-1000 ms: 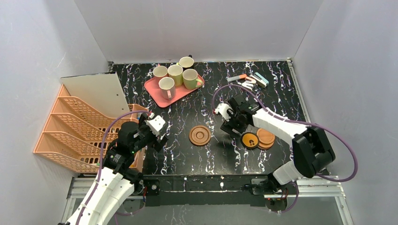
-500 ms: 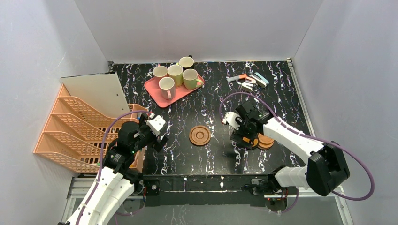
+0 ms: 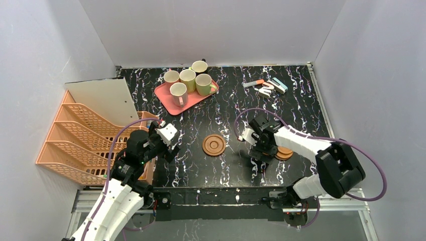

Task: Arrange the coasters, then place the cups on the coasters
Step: Move the coaster to the center of the board.

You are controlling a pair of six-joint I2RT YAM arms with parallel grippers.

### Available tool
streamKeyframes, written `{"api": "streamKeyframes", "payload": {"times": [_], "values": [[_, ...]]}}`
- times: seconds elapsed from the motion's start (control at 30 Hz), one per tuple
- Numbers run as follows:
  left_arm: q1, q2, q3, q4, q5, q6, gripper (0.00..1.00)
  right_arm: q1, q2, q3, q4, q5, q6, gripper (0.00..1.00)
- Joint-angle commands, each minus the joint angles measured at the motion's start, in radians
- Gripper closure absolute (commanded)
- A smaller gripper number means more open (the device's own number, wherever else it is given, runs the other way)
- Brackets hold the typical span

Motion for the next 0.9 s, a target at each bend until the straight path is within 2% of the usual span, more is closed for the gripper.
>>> {"api": "streamKeyframes", "payload": {"times": [0.0, 0.3, 0.63, 0.87], "values": [[0.007, 0.005, -0.004, -0.010, 0.017, 0.006, 0.02, -0.013, 0.062, 0.013, 0.129, 0.052, -0.018, 0.01], [0.007, 0.004, -0.003, -0.012, 0.019, 0.006, 0.02, -0.026, 0.227, 0.112, 0.262, 0.100, -0.018, 0.01], [0.007, 0.004, -0.003, -0.013, 0.023, 0.007, 0.02, -0.031, 0.312, 0.163, 0.460, 0.275, -0.025, 0.01], [0.007, 0.006, -0.003, -0.013, 0.025, 0.009, 0.02, -0.089, 0.401, 0.246, 0.548, 0.403, 0.001, 0.01]]}}
